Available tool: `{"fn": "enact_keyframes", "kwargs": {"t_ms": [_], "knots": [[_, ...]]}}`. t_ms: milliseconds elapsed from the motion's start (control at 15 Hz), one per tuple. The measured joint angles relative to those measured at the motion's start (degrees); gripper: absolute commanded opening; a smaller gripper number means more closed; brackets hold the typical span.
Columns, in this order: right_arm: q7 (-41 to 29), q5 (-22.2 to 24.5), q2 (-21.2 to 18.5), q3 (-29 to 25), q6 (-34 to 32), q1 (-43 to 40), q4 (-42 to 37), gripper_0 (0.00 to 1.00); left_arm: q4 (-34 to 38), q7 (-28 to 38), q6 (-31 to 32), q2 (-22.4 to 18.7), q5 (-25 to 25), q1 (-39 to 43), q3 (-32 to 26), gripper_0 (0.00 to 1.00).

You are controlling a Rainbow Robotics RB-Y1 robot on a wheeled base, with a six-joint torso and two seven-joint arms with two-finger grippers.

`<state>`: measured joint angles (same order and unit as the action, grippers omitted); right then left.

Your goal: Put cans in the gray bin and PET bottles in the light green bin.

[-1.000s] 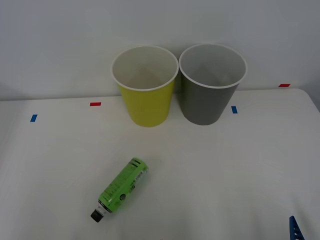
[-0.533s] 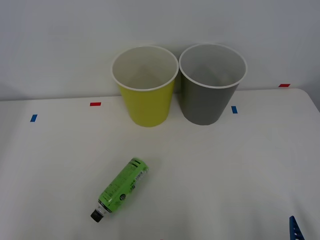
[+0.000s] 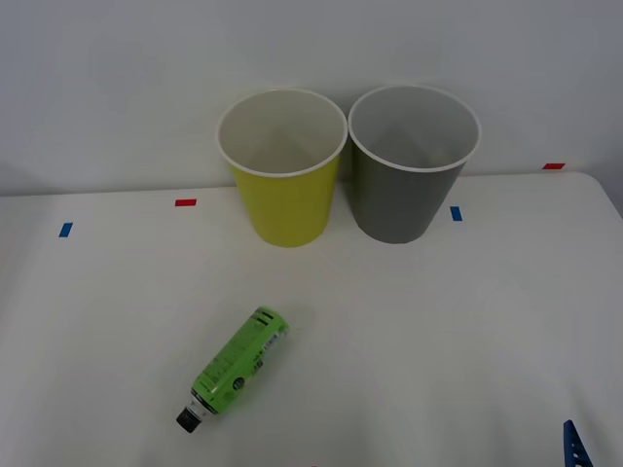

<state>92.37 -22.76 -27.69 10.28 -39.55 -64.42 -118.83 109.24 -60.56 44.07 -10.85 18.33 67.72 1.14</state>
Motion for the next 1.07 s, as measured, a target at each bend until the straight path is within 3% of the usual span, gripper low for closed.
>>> {"fn": "enact_keyframes", "kwargs": {"t_ms": [333, 600, 1067], "knots": [[0.00, 0.00, 0.00, 0.00, 0.00, 0.00, 0.00, 1.00, 0.32, -0.65, -4.35, -10.69, -0.50, -6.74, 1.31, 0.97], [0.00, 0.00, 0.00, 0.00, 0.00, 0.00, 0.00, 1.00, 3.71, -0.84, -13.98, -19.04, -1.68, -12.61, 5.13, 0.97], [0.00, 0.00, 0.00, 0.00, 0.00, 0.00, 0.00, 1.00, 14.38, -0.48, -29.92, -26.98, -4.58, -17.70, 9.73, 0.97]]}}
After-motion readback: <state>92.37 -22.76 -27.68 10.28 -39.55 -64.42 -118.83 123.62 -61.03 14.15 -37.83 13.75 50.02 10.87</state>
